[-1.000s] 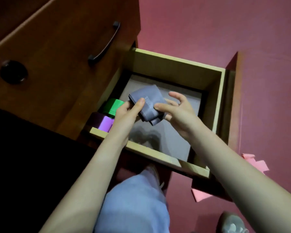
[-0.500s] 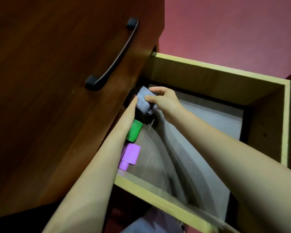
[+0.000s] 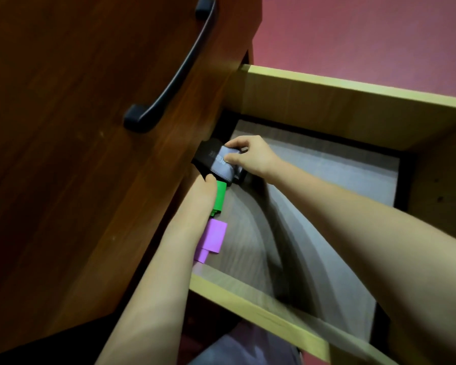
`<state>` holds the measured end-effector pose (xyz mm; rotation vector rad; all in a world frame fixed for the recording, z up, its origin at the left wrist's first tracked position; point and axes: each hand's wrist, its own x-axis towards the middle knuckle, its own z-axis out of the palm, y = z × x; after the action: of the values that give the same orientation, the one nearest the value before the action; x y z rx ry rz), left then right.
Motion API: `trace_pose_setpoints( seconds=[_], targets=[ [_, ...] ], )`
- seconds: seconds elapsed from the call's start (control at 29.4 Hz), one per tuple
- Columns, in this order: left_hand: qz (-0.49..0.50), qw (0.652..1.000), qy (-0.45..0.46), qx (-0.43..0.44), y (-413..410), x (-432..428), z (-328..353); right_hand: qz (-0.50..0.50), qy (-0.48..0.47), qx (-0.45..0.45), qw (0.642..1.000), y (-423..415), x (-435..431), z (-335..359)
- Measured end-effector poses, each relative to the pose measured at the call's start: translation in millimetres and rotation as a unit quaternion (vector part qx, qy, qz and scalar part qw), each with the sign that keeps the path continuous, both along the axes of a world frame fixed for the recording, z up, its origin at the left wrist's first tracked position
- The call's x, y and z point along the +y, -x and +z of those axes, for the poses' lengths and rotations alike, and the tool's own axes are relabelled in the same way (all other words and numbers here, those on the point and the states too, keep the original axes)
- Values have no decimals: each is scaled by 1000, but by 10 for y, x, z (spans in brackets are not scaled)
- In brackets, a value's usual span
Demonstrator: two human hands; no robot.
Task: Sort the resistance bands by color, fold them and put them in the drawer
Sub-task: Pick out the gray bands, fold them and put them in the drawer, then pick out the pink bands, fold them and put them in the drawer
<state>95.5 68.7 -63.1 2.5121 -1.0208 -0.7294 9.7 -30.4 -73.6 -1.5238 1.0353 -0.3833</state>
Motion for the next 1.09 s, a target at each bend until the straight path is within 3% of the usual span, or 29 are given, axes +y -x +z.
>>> trace_pose_setpoints(
  seconds=[0.17, 0.24, 0.34, 0.44, 0.58, 0.75, 0.88, 0.99, 1.09],
  targets=[
    [-28, 998, -28, -40, 238, 149, 308, 55, 176, 130, 974, -9, 126, -71],
    [-62, 994, -40, -75, 376, 209, 435, 76, 180, 166, 967, -7, 154, -27],
    [-104, 990, -47, -84, 541, 268, 526, 30, 132, 162, 977, 106, 224, 85],
    [-127, 990, -39, -43, 734, 332, 618, 61, 122, 192, 972, 451, 339, 192],
    [-155, 987, 45, -1, 1126, 374, 805, 103, 120, 184, 970, 1110, 504, 602],
    [-155, 965, 184, 99, 1825, 457, 1155, 47, 164, 56, 984, 1957, 864, 1349],
    [-181, 934, 252, 178, 2486, 610, 1451, -31, 221, 11, 975, 2653, 1132, 1672],
    [-222, 912, 257, 232, 2970, 707, 1555, -84, 255, 28, 963, 3269, 1286, 1688],
    [-263, 893, 236, 277, 3434, 741, 1508, -140, 215, 71, 964, 3896, 1449, 1470]
  ],
)
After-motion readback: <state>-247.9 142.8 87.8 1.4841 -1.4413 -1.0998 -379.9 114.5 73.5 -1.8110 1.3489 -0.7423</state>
